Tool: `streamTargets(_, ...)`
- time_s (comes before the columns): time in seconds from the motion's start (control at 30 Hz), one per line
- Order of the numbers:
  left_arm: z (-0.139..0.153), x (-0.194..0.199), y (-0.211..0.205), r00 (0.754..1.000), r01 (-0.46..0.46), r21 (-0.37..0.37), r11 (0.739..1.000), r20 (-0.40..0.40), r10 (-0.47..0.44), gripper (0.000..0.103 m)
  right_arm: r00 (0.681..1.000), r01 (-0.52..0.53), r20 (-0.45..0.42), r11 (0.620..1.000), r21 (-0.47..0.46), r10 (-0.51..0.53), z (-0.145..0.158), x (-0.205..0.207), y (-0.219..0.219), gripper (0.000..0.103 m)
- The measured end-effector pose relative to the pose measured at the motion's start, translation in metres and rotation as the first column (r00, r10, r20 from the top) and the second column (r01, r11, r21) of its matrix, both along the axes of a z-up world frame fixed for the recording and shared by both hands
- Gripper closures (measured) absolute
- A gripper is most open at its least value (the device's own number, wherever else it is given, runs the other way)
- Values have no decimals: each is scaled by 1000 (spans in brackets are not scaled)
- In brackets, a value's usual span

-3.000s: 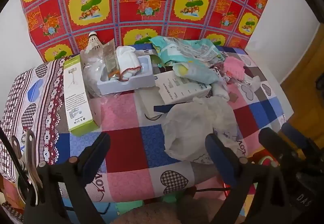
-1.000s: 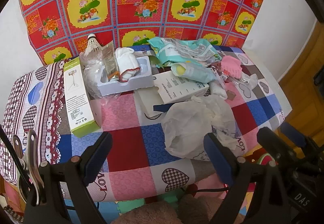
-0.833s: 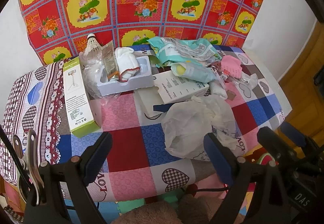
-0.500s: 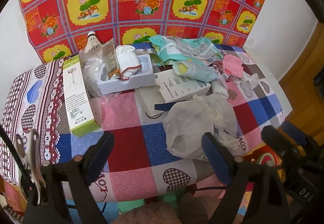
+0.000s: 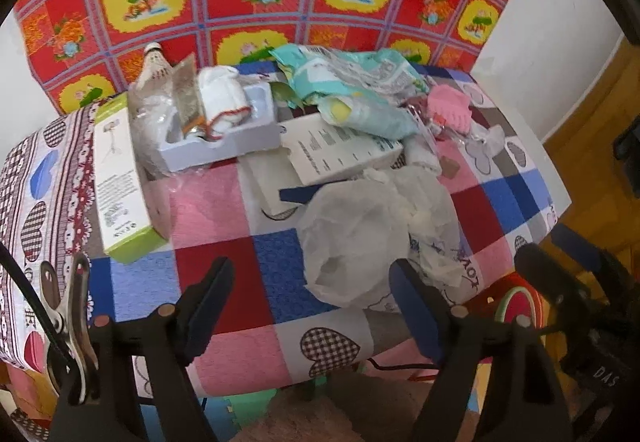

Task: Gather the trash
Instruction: 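Lower both grippers onto the crumpled white plastic bag and close them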

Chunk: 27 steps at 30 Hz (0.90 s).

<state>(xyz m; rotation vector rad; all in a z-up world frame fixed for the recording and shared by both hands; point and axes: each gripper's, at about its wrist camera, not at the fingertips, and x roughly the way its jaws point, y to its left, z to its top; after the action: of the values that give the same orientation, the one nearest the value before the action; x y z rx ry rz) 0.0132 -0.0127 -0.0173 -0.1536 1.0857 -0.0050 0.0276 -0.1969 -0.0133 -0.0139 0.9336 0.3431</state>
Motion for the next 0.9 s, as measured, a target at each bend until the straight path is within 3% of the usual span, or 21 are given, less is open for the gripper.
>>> streamTargets(0.23, -17, 15, -11, 999, -4, 12, 1000, -36, 5, 23, 997, -48, -65, 998, 48, 51, -21, 22, -8, 21)
streamTargets(0.57, -41, 32, -21, 998, -22, 37, 999, -64, 24, 26, 979, -129, -147, 988, 83, 140, -55, 58, -5, 38)
streamTargets(0.67, -49, 37, -22, 996, -36, 39, 999, -76, 39, 29, 973, -153, -164, 985, 78, 164, -65, 67, -1, 43)
streamTargets(0.9, -64, 42, -23, 992, -72, 10, 997, -107, 73, 43, 953, -210, -202, 974, 90, 224, -81, 76, 2, 44)
